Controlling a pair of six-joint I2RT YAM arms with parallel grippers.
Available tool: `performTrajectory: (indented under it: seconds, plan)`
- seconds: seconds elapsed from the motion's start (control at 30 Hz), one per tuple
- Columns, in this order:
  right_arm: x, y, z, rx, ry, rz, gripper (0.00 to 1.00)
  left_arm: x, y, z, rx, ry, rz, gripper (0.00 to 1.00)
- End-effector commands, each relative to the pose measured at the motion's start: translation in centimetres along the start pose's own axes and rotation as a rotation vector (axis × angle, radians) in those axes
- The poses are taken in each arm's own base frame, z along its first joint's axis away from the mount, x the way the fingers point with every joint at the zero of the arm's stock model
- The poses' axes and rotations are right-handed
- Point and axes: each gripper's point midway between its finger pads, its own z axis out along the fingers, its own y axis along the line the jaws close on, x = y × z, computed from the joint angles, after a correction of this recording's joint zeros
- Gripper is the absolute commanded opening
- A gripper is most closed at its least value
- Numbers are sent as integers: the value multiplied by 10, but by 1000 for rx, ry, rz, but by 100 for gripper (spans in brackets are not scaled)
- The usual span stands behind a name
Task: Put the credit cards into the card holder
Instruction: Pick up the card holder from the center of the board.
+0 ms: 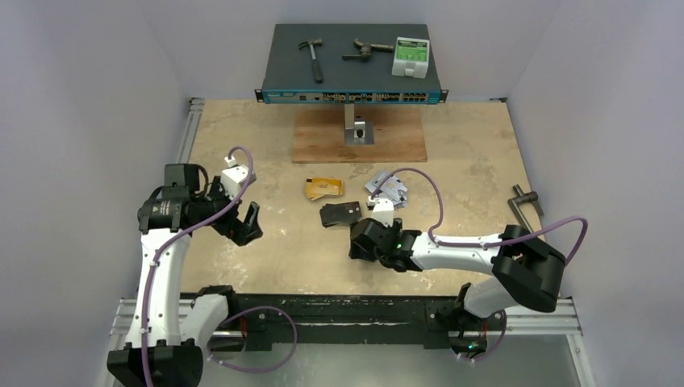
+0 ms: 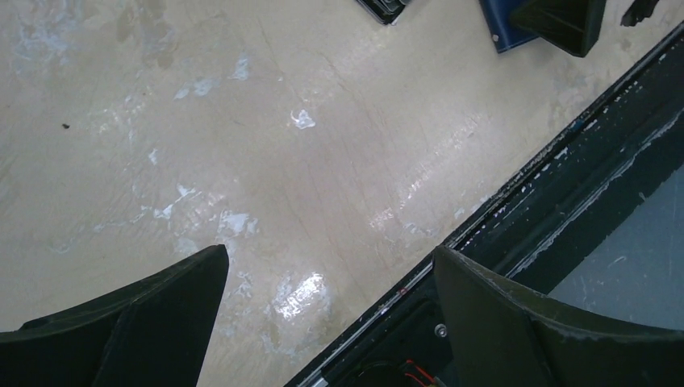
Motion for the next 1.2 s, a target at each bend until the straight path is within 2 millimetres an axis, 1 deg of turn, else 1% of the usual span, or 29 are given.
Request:
performTrajectory:
  seconds: [0.0, 0.1, 0.27, 0.3, 0.5, 0.6, 0.73, 0.83, 0.93, 1.07, 1.17]
  plan:
    - [-19, 20, 1, -72, -57, 14, 87, -7, -14, 8, 66, -39, 74, 100]
    - [-20, 27, 5, -80, -50, -1, 81, -8, -21, 14, 108, -51, 97, 100]
    - [-20, 30, 5, -126, -31, 41, 77, -8, -26, 21, 143, -44, 123, 100]
    - [-21, 29, 4, -137, -33, 54, 77, -8, -29, 23, 156, -39, 135, 100]
    - [-35, 10, 2, -228, -30, 175, 72, -3, -33, 32, 170, -8, 169, 100]
    - [-44, 6, 4, -278, -43, 217, 71, -2, -34, 35, 166, -2, 197, 100]
    - [-50, 6, 10, -297, -39, 222, 70, -3, -34, 37, 161, 4, 211, 100]
    - [-47, 4, 20, -305, -20, 247, 69, -4, -34, 39, 164, 9, 215, 100]
    - [-43, 0, 28, -317, 0, 280, 64, -4, -34, 44, 159, 18, 234, 100]
    - [-28, -5, 37, -322, 35, 316, 59, -4, -32, 49, 143, 39, 271, 100]
    - [-13, -8, 43, -337, 68, 352, 53, -5, -31, 51, 133, 45, 288, 100]
